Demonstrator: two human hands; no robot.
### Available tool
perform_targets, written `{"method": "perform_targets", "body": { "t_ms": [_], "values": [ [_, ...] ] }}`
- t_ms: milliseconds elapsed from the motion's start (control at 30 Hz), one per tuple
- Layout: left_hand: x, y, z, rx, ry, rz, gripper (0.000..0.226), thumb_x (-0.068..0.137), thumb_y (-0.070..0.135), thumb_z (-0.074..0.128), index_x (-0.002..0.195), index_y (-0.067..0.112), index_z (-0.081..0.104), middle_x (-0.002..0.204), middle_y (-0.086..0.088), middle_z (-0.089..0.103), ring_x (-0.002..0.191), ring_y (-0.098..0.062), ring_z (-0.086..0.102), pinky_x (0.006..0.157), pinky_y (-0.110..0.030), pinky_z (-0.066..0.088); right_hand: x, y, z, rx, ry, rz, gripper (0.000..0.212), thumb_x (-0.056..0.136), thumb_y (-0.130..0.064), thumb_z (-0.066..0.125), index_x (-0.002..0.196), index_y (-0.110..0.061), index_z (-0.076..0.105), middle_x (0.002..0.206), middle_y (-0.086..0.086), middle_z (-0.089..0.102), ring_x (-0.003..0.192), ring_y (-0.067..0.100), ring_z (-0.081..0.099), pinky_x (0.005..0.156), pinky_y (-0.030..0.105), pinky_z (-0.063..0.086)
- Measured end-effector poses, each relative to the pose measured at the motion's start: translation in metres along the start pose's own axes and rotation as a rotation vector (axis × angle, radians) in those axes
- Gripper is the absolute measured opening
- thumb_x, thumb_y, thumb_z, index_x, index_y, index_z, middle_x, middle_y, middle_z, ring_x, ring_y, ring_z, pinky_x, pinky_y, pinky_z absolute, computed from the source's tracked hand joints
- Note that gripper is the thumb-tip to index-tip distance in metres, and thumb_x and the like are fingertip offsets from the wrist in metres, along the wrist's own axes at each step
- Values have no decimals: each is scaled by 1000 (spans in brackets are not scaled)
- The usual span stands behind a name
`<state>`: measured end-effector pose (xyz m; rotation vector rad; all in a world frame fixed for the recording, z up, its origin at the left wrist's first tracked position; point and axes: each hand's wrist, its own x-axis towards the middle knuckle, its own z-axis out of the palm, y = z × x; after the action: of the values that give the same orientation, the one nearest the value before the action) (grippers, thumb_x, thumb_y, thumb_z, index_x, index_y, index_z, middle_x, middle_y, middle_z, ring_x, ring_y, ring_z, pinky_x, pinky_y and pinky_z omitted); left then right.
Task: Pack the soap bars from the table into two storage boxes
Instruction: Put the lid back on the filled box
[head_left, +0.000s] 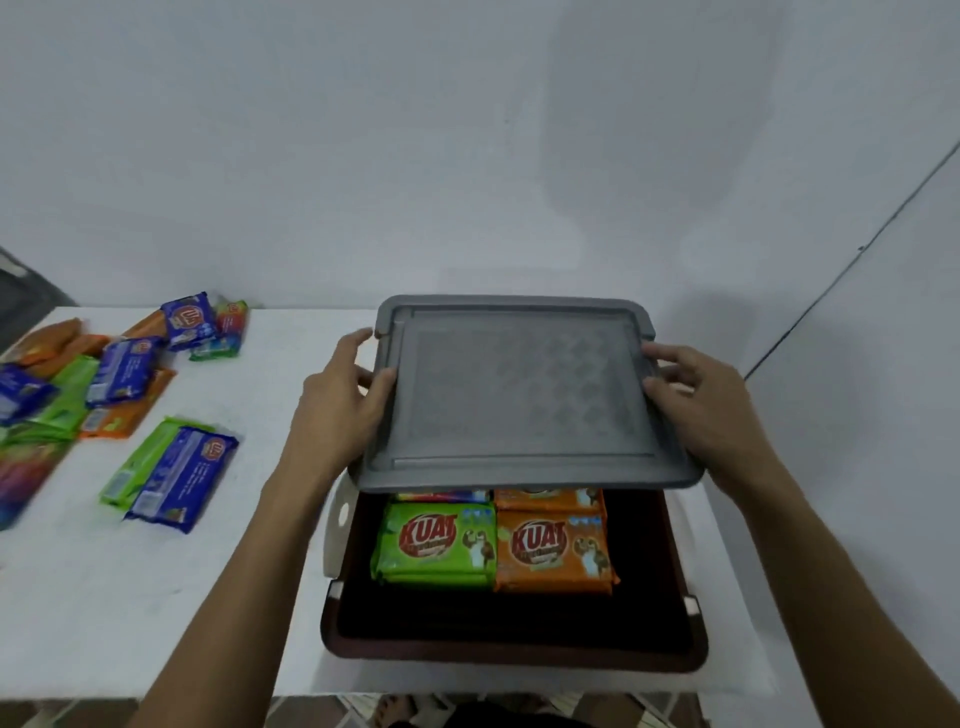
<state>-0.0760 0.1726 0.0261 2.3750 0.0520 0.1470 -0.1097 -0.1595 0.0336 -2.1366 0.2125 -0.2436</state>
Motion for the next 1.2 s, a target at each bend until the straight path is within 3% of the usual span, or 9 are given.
{"method": "perform_targets", "body": {
  "t_ms": [133, 300, 433, 600, 767, 933, 1000, 1100, 1200],
  "values": [
    [-36, -9, 1, 117, 51, -4, 42, 95, 35, 51, 136, 30, 48, 100, 2, 70, 92, -28, 65, 78, -42, 52, -38, 8, 8, -227, 28, -75, 36, 94, -13, 57, 129, -21, 60, 104, -7, 62, 72, -3, 60, 72, 23, 47],
    [-66, -16, 4, 276, 138, -18, 38, 93, 36, 52, 130, 28, 54, 105, 2, 64, 90, -24, 62, 71, -37, 48, -71, 26, 18, -363, 85, -203, 34, 88, -5, 64, 121, -11, 65, 95, 5, 61, 66, 5, 50, 67, 14, 38],
    [-83, -19, 8, 239, 122, -48, 34, 92, 34, 54, 125, 30, 57, 110, 4, 60, 98, -21, 58, 70, -33, 42, -88, 35, 18, -421, 101, -144, 34, 87, -7, 63, 120, -16, 65, 96, 3, 48, 84, 21, 50, 74, 34, 45],
    [-96, -27, 6, 139, 100, -15, 31, 90, 28, 57, 121, 25, 58, 123, -2, 54, 110, -22, 53, 79, -33, 42, -109, 43, 15, -388, 57, -93, 36, 87, -11, 62, 121, -24, 60, 114, 3, 50, 101, 19, 48, 80, 32, 40],
    [-109, -32, 4, 74, 23, -43, 29, 93, 26, 55, 121, 25, 53, 116, 2, 57, 94, -15, 54, 74, -29, 38, -125, 44, 18, -330, 59, -69, 37, 88, -11, 60, 120, -29, 57, 117, 2, 53, 98, 16, 52, 80, 32, 45],
    [-113, -28, 3, 9, -2, -113, 28, 94, 30, 52, 122, 27, 49, 76, 0, 61, 61, -15, 57, 55, -29, 42, -127, 36, 19, -170, 22, 52, 42, 93, -13, 55, 129, -31, 47, 110, -6, 50, 89, 12, 53, 83, 36, 47],
    [-115, -26, 3, -6, 7, -130, 34, 94, 33, 52, 128, 27, 46, 91, -5, 66, 70, -18, 59, 59, -28, 41, -128, 35, 19, -46, 21, 207, 48, 94, -21, 56, 138, -29, 40, 105, -6, 55, 82, 11, 58, 80, 39, 52],
    [-119, -22, 5, 59, 48, -190, 54, 94, 38, 54, 143, 26, 33, 124, -9, 62, 106, -32, 58, 80, -40, 44, -130, 38, 16, -29, 51, 297, 42, 92, -26, 61, 131, -11, 53, 102, 1, 62, 80, 6, 60, 77, 33, 53],
    [-123, -19, 6, 82, 98, -213, 52, 93, 41, 55, 139, 20, 44, 124, -9, 64, 111, -32, 58, 83, -39, 43, -132, 38, 15, -17, 104, 257, 33, 89, -27, 66, 117, -15, 55, 97, -6, 60, 83, 4, 61, 77, 36, 56]
  ]
}}
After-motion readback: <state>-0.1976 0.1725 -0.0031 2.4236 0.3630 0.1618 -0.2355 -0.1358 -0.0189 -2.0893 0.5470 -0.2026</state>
